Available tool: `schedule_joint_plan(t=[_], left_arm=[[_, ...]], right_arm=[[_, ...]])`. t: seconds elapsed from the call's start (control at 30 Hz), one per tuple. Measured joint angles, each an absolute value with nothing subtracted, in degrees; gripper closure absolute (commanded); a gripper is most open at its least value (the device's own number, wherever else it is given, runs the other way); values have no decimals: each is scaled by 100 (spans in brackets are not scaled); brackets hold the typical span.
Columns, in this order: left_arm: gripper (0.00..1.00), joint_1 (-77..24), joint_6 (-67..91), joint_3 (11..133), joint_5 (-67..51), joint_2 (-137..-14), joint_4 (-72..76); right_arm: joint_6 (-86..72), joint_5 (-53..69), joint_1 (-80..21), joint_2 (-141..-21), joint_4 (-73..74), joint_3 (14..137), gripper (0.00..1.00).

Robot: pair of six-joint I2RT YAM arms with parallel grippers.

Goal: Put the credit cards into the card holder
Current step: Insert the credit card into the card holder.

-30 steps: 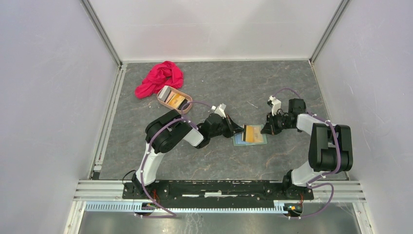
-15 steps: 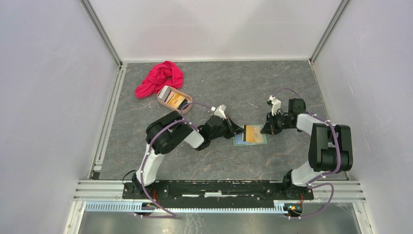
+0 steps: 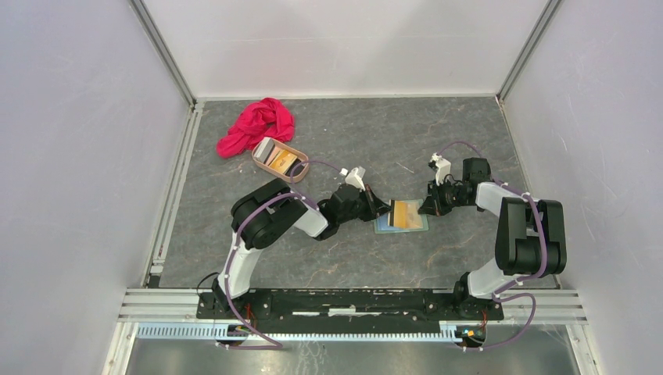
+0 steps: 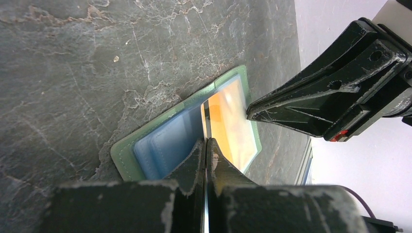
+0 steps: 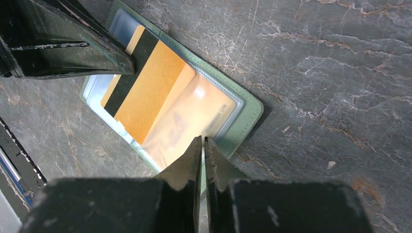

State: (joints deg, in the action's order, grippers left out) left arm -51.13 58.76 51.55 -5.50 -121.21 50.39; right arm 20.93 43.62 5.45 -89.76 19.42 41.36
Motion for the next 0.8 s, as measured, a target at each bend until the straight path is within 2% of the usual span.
schedule_joint_plan(t=[0.8], left_arm=[[98, -5358, 5430, 5199, 12, -12121, 5083]], right_arm=[[2099, 4359, 545, -8976, 1942, 4136, 90]])
